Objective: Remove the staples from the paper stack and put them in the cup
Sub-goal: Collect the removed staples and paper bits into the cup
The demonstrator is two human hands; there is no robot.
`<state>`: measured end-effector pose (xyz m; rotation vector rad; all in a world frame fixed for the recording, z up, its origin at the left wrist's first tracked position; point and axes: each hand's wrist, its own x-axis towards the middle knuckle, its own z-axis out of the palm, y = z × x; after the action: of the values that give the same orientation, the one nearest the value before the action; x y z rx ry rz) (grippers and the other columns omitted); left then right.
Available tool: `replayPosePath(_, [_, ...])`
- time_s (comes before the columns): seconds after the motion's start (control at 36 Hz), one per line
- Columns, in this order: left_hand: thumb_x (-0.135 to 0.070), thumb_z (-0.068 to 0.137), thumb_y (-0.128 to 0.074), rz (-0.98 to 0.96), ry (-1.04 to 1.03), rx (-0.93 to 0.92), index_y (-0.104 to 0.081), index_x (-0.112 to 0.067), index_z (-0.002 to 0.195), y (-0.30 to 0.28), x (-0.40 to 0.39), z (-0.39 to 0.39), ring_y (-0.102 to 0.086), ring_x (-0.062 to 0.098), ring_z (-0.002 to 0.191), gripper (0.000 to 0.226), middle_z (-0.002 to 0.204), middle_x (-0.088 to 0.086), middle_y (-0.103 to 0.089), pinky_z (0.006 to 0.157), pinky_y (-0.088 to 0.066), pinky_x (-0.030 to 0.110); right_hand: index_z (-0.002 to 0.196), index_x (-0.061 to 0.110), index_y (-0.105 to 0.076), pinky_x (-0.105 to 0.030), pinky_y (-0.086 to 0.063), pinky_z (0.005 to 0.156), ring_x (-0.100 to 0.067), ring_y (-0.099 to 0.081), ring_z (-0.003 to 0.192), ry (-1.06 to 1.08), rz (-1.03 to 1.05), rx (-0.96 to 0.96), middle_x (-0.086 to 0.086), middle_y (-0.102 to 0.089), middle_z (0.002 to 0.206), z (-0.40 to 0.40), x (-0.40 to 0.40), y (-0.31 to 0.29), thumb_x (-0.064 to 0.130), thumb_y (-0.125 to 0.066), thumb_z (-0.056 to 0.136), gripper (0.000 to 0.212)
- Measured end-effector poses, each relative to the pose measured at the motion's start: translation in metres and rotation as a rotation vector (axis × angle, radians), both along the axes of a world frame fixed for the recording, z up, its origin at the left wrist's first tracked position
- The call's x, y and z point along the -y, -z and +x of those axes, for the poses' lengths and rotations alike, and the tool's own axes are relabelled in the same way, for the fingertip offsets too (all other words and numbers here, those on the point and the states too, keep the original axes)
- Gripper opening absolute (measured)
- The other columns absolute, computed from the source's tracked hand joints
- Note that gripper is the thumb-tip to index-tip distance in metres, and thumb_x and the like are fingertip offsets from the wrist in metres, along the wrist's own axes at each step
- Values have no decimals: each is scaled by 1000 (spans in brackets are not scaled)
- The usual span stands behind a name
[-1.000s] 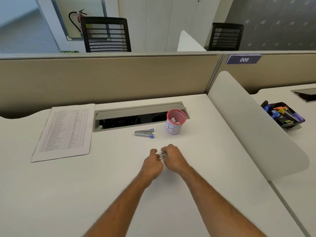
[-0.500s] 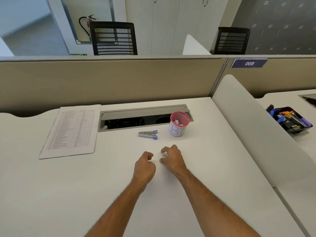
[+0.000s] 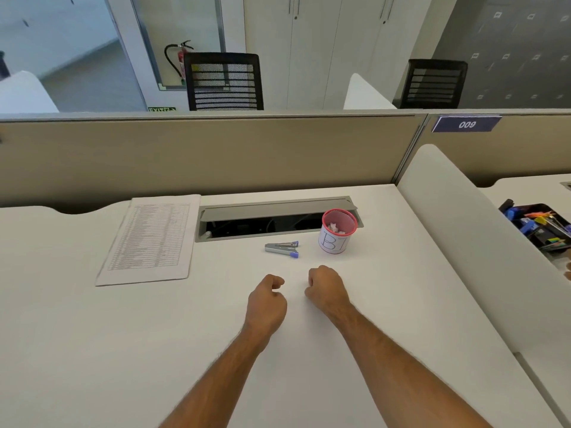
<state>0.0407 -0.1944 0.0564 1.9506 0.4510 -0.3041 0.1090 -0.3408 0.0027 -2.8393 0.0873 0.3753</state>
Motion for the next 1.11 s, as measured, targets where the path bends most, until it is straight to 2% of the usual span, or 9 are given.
replayPosePath(0.11, [1, 103, -38, -27, -11, 1, -58, -21, 136, 0, 0, -2, -50, -7, 76, 45, 130, -5, -58, 50, -35, 6, 117, 9, -66, -28, -47, 91, -24, -60, 111, 29, -3, -15, -9, -65, 118, 2, 0, -1, 18, -61, 96, 23])
replayPosePath(0.19, [1, 102, -37, -34, -17, -2, -58, -21, 136, 0, -1, -4, -50, -6, 74, 45, 122, -9, -55, 49, -36, 4, 115, 9, -67, -28, -47, 93, -23, -61, 111, 57, 22, -9, -9, -66, 118, 2, 3, -2, 18, -62, 95, 23])
replayPosePath(0.44, [1, 101, -37, -38, -13, 2, -59, -20, 133, -1, 0, -3, -50, -4, 72, 44, 115, -8, -57, 53, -40, 7, 75, 12, -70, -30, -55, 69, -24, -70, 79, 231, 302, 19, -5, -73, 79, 5, 23, -23, 10, -73, 77, 4])
replayPosePath(0.56, [0, 102, -38, -42, 9, 6, -60, -20, 132, -3, 5, 0, -52, -5, 78, 43, 122, -7, -58, 54, -40, 9, 71, 11, -71, -37, -63, 73, -23, -73, 70, 263, 434, 90, -6, -73, 76, 11, 31, -44, 5, -74, 75, 8])
replayPosePath(0.67, [0, 103, -39, -47, 21, 0, -59, -20, 135, -3, 12, 4, -51, -6, 78, 42, 121, -10, -53, 51, -35, 6, 72, 5, -71, -32, -61, 65, -18, -71, 60, 297, 538, 169, -5, -71, 72, 21, 40, -68, -1, -71, 75, 7])
replayPosePath(0.83, [0, 102, -37, -43, 42, 0, -60, -21, 133, -4, 17, 12, -51, -5, 74, 44, 119, -7, -58, 52, -38, 6, 69, 14, -73, -24, -55, 69, -16, -68, 66, 376, 637, 272, 0, -71, 72, 50, 50, -96, 3, -73, 75, 13])
replayPosePath(0.92, [0, 102, -37, -42, 50, 0, -60, -21, 134, -4, 18, 16, -53, -4, 77, 45, 120, -8, -57, 52, -39, 6, 70, 11, -74, -19, -49, 59, -9, -64, 60, 421, 640, 280, -2, -71, 69, 72, 57, -103, 3, -70, 72, 9])
replayPosePath(1.06, [-1, 102, -38, -47, 41, -10, -61, -23, 133, 0, 14, 26, -54, -4, 77, 43, 121, -9, -58, 53, -39, 7, 74, 9, -75, -32, -60, 63, -23, -72, 68, 454, 602, 267, -5, -74, 74, 105, 62, -102, 10, -74, 69, 5])
replayPosePath(1.11, [-1, 103, -39, -50, 29, -16, -60, -23, 133, 2, 13, 31, -53, -4, 76, 43, 117, -10, -58, 51, -38, 4, 78, 9, -76, -27, -55, 61, -22, -69, 73, 438, 553, 251, -6, -74, 78, 114, 61, -100, 11, -76, 71, 7])
